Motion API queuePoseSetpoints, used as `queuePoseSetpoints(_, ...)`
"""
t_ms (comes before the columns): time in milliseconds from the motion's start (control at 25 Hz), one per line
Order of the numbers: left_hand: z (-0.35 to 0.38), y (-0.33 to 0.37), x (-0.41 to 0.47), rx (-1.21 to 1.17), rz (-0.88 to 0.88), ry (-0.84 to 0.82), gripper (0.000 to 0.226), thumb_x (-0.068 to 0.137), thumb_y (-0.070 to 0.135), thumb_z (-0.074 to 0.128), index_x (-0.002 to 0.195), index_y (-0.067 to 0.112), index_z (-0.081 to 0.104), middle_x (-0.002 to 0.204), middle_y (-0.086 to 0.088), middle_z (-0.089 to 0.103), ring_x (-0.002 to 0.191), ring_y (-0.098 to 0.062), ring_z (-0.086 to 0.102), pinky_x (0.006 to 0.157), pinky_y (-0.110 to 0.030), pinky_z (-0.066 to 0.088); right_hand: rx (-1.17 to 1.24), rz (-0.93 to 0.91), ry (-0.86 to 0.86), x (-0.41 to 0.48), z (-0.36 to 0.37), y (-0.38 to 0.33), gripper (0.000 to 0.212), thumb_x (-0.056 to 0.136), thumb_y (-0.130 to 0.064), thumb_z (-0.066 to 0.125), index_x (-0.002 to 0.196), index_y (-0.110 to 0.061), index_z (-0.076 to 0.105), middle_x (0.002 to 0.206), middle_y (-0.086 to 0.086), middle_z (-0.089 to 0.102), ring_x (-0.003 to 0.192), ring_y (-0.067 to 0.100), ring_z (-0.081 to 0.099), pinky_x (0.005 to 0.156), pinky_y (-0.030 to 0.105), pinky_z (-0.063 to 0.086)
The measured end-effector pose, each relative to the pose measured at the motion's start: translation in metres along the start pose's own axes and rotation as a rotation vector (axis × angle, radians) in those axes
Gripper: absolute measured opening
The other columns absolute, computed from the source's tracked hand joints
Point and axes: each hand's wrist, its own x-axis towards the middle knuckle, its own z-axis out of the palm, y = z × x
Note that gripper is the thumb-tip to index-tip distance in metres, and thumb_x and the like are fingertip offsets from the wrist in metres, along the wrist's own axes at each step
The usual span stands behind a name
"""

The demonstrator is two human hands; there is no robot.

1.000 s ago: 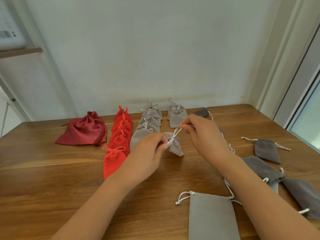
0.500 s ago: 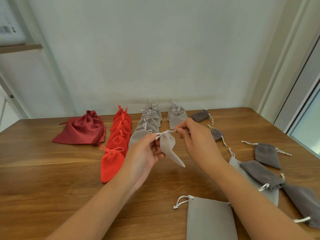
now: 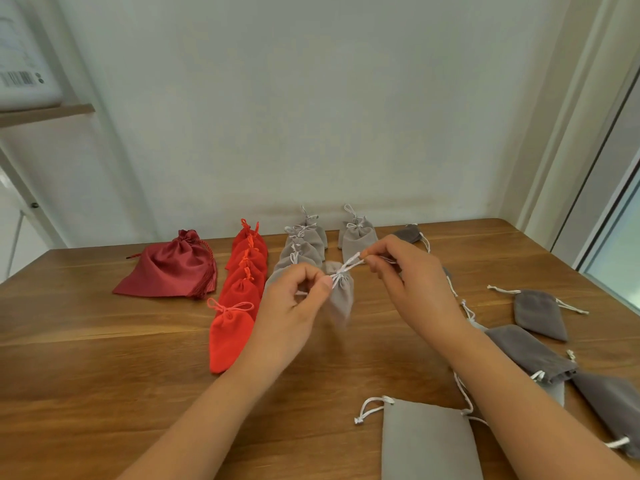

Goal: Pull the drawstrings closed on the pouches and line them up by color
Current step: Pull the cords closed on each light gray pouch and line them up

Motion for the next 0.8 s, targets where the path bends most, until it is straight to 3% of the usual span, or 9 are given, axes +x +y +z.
queuePoseSetpoints(80,-0.002,0.001,0.003,-0.125,-0.013,0.044,0.012,0.085,0.012,0.065,0.073,0.012,0.064,0.082,0.0,0.062,0.078,-0.006,0.055,0.071,-0.011,0.041,-0.002,0.0,0.023,0.0,0.001,0.001,0.007,0.094,-0.016,0.057,0.094,-0.014,0.064,0.077,-0.012,0.06,0.08,0.002,0.057,0.067,0.006,0.04)
queuePoseSetpoints(160,-0.002,0.004,0.005,-0.189,-0.052,0.034,0.013,0.083,0.01,0.066,0.07,0.014,0.068,0.092,0.003,0.063,0.088,-0.003,0.057,0.073,-0.011,0.043,-0.011,-0.003,0.028,0.001,0.004,0.001,0.006,0.093,-0.016,0.059,0.094,-0.014,0.064,0.078,-0.012,0.061,0.074,-0.001,0.057,0.066,0.005,0.039)
queuePoseSetpoints(360,0.003,0.007,0.002,-0.23,-0.097,-0.042,0.021,0.088,0.005,0.06,0.069,0.011,0.068,0.094,0.01,0.062,0.084,0.01,0.055,0.073,-0.009,0.041,-0.01,0.052,0.024,0.0,0.01,0.0,0.007,0.093,-0.018,0.058,0.093,-0.015,0.064,0.083,-0.008,0.064,0.075,0.003,0.057,0.066,0.007,0.04)
queuePoseSetpoints(560,-0.002,0.007,0.0,-0.343,-0.068,-0.166,0.018,0.082,0.025,0.064,0.072,0.01,0.067,0.108,0.009,0.069,0.109,0.002,0.058,0.09,-0.014,0.043,0.018,0.034,-0.057,-0.003,0.011,-0.004,0.006,0.094,-0.018,0.057,0.094,-0.018,0.063,0.078,-0.014,0.06,0.074,-0.002,0.057,0.066,0.012,0.044)
queuePoseSetpoints(680,0.0,0.009,-0.002,-0.37,-0.093,-0.166,0.003,0.079,0.012,0.069,0.081,0.011,0.068,0.097,0.006,0.073,0.097,-0.002,0.064,0.081,-0.014,0.048,0.059,0.037,-0.14,-0.006,0.012,-0.009,0.005,0.094,-0.021,0.056,0.092,-0.026,0.058,0.077,-0.022,0.055,0.078,-0.011,0.055,0.069,0.007,0.042)
queuePoseSetpoints(800,0.003,0.007,-0.003,-0.275,-0.056,-0.142,0.027,0.079,-0.002,0.069,0.098,0.016,0.071,0.083,0.011,0.069,0.083,-0.003,0.063,0.076,-0.017,0.05,0.103,0.062,-0.133,-0.007,0.013,-0.013,0.005,0.095,-0.02,0.055,0.095,-0.025,0.058,0.08,-0.016,0.06,0.08,-0.003,0.057,0.069,0.01,0.044)
